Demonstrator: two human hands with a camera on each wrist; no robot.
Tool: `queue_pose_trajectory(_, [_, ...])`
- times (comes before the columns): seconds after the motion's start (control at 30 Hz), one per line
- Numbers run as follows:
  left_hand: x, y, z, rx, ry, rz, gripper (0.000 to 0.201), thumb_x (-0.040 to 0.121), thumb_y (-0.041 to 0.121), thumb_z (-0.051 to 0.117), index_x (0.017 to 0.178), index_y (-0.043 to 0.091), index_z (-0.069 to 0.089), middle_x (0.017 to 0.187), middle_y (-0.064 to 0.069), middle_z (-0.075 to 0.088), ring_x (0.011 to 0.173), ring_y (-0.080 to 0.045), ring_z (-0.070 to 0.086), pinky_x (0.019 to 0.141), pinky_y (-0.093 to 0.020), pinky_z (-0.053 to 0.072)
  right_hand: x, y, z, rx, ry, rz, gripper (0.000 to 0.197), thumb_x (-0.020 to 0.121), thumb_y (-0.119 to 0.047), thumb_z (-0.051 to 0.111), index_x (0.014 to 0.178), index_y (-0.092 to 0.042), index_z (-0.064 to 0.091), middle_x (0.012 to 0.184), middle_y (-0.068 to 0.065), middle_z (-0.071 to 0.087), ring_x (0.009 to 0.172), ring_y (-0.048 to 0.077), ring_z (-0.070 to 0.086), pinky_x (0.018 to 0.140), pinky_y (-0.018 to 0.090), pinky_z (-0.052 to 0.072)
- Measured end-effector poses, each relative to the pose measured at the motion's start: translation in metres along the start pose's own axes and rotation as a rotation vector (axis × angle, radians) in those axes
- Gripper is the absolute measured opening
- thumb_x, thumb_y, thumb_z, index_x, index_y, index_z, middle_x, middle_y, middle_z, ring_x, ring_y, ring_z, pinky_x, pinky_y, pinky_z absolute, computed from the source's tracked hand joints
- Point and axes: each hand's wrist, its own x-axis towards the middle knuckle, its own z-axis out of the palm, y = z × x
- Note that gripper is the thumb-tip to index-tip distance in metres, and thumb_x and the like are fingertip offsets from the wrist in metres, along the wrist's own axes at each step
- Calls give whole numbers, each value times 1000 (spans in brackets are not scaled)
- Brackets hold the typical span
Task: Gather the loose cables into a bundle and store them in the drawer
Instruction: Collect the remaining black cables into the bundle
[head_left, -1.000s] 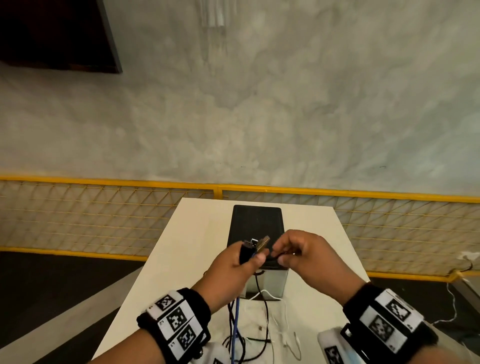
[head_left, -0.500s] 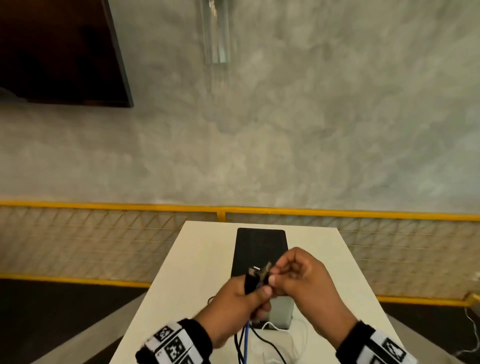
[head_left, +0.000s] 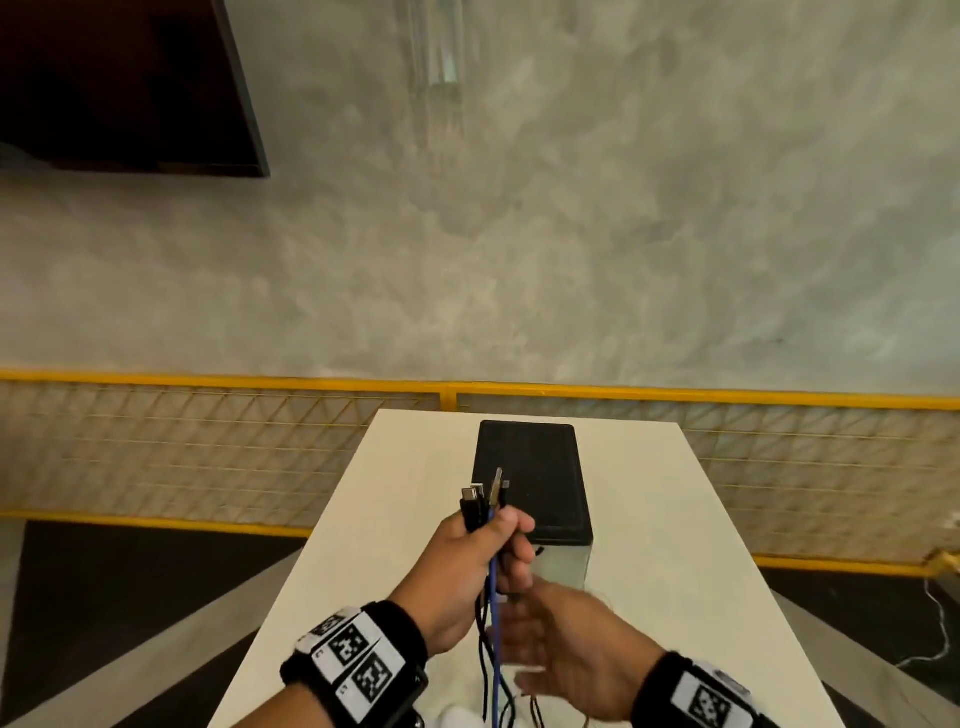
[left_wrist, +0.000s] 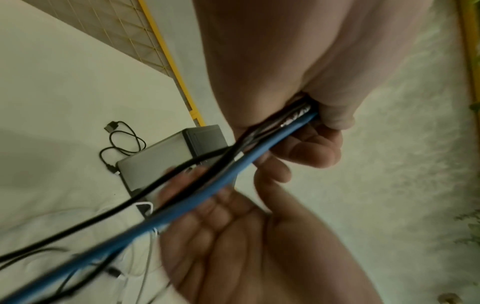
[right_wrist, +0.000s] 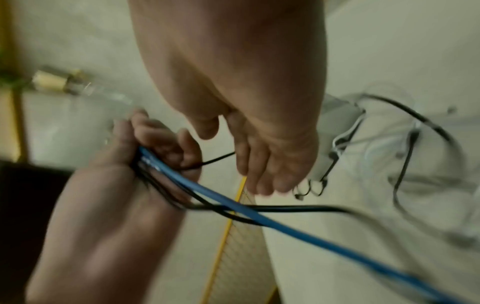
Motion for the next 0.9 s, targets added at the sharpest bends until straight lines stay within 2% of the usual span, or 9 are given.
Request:
queue_pose_trajectory(0.1, [-5,-8,4,-15,-5,-72,27,101,21,51,88,5,68,60,-6,56,47,-15,48,51,-29,47,3,-18,2,165,25,-129,43,96,-42,43,63,-19,57,61,1,58,64,19,56,65,32,41])
queue_pose_trajectory(0.2, [-19,-24,2,57,-59,-263,29,100,26,52,80,10,65,54,-4,48,41,-12,35,41,-22,33,10,-40,-7,378,141,-197,35,102,-27,35,77,-12,54,55,7,61,53,25,55,58,33,43])
queue_pose_trajectory(0.3, [-34,-47,-7,190,-118,-467,29,99,26,52,77,8,62,49,-3,44,37,-13,31,40,-19,25,18,-51,-14,371,202,-181,33,103,-29,35,83,-14,57,64,6,69,55,20,62,61,33,45])
queue_pose_trajectory(0.43, [-37,-62,-24,491,-199,-612,26,89,28,62,65,18,66,53,4,56,44,-7,48,48,-19,36,27,-44,-15,369,222,-186,31,103,-30,35,88,-15,58,67,6,72,64,19,65,63,33,47])
queue_pose_trajectory(0.53, [-44,-62,-31,745,-270,-559,17,85,30,66,69,25,65,65,16,59,62,3,51,63,-17,37,29,-34,-19,361,229,-189,30,103,-29,36,89,-14,58,65,6,70,63,20,64,62,32,47])
queue_pose_trajectory(0.63, [-40,-51,-28,370,-86,-435,22,89,20,63,67,16,62,53,1,50,42,-10,39,42,-20,29,35,-21,-20,296,228,-195,30,104,-27,34,94,-12,57,65,7,70,60,20,63,58,30,46])
queue_pose_trajectory(0.73, [-16,-39,-13,279,157,-167,21,95,22,57,76,15,61,54,5,48,39,-8,32,40,-18,24,38,-6,-17,254,191,-201,33,104,-28,32,112,-9,58,93,13,73,82,25,69,71,36,49])
queue_pose_trajectory(0.83, [-1,-41,7,432,123,-37,16,88,16,64,74,22,65,56,11,57,42,-2,47,40,-16,34,38,-1,-3,311,120,-214,48,104,-36,30,121,-3,61,114,17,71,105,29,66,87,43,51])
queue_pose_trajectory(0.9, [-1,-50,13,454,126,-22,17,83,9,67,72,22,65,63,9,64,53,-2,57,45,-14,39,33,-1,5,384,93,-205,54,102,-43,32,115,-2,64,112,18,71,109,32,65,83,43,53])
